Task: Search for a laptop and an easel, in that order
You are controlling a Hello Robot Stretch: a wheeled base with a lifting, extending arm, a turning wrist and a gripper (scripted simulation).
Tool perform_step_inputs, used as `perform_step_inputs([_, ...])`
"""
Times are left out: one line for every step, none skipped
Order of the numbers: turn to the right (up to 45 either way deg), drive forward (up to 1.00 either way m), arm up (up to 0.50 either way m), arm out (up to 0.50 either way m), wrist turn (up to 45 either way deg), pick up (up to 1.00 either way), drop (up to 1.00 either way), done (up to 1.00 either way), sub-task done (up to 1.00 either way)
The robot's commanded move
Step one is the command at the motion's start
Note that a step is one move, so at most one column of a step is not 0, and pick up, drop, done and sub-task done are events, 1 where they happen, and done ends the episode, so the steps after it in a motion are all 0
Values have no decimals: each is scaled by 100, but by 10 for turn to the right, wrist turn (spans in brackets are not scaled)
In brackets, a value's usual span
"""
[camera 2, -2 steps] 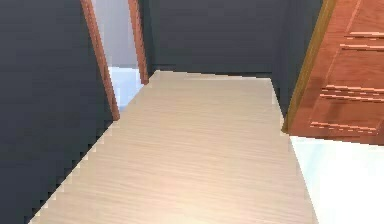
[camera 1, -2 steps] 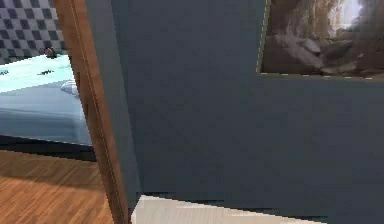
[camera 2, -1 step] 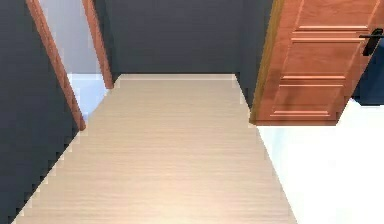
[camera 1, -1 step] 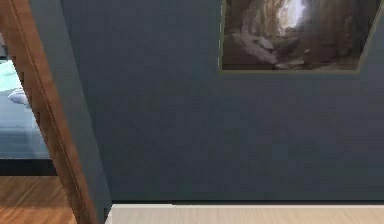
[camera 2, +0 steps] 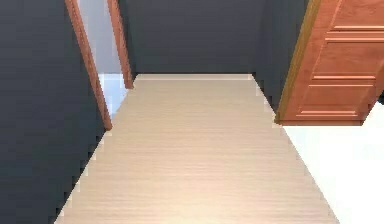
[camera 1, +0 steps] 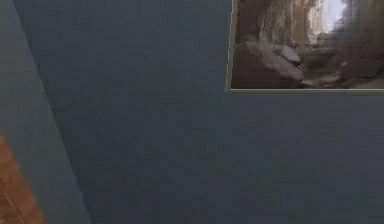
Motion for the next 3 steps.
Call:
perform_step_inputs([-450, 0, 0, 0, 0, 0, 0, 0, 0])
perform_step_inputs([-390, 0, 0, 0, 0, 0, 0, 0, 0])
perform_step_inputs([0, 100, 0, 0, 0, 0, 0, 0, 0])
